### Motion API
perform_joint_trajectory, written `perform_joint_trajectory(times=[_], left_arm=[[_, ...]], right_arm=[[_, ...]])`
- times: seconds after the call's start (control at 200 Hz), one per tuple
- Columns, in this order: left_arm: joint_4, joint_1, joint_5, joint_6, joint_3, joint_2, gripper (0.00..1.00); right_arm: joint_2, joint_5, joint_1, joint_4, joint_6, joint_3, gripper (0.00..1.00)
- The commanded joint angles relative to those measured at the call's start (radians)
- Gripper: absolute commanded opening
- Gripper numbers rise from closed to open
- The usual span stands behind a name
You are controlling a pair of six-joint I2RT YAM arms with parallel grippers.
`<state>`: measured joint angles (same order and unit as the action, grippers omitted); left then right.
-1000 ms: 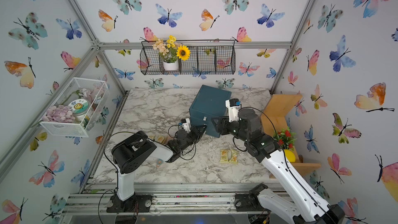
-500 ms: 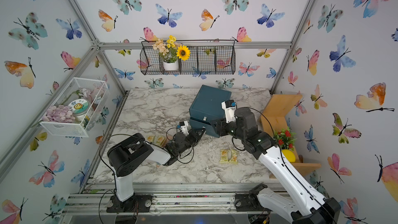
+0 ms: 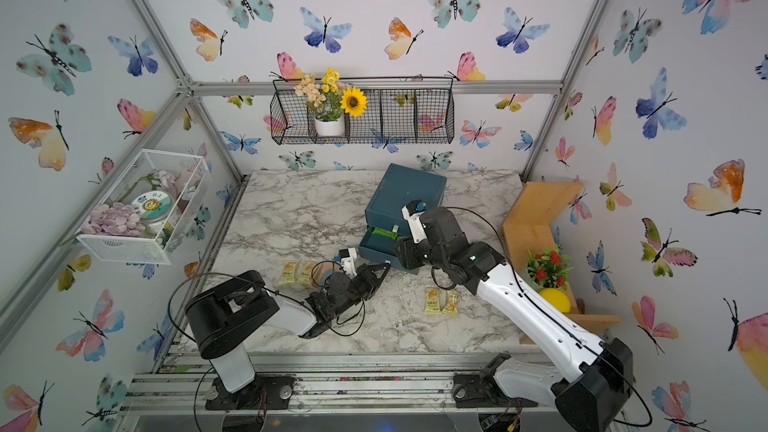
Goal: Take the cookies out of the drawer
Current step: Open the drawer in the storage box.
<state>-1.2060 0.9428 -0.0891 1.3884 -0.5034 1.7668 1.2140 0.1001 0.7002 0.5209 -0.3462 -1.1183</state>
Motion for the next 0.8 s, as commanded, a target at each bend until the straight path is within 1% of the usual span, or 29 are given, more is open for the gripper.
perform_joint_trajectory(times=[0.0,0.18,0.39,0.606,0.791], left_arm=[[0.043,0.017,-0.011,-0.011,0.034,-0.040,0.00],[0.053,0.038,-0.021,-0.009,0.075,-0.083,0.00],[0.052,0.060,-0.039,-0.002,0.123,-0.124,0.00],[0.043,0.087,-0.056,0.001,0.159,-0.163,0.00],[0.070,0.100,-0.072,-0.025,0.187,-0.219,0.00]], right_arm=[[0.030,-0.097,0.020,0.053,0.010,-0.039,0.45],[0.102,-0.116,0.046,0.091,0.022,-0.083,0.47],[0.168,-0.122,0.058,0.113,0.070,-0.127,0.49],[0.201,-0.130,0.067,0.119,0.125,-0.143,0.53],[0.228,-0.128,0.072,0.111,0.195,-0.150,0.57]])
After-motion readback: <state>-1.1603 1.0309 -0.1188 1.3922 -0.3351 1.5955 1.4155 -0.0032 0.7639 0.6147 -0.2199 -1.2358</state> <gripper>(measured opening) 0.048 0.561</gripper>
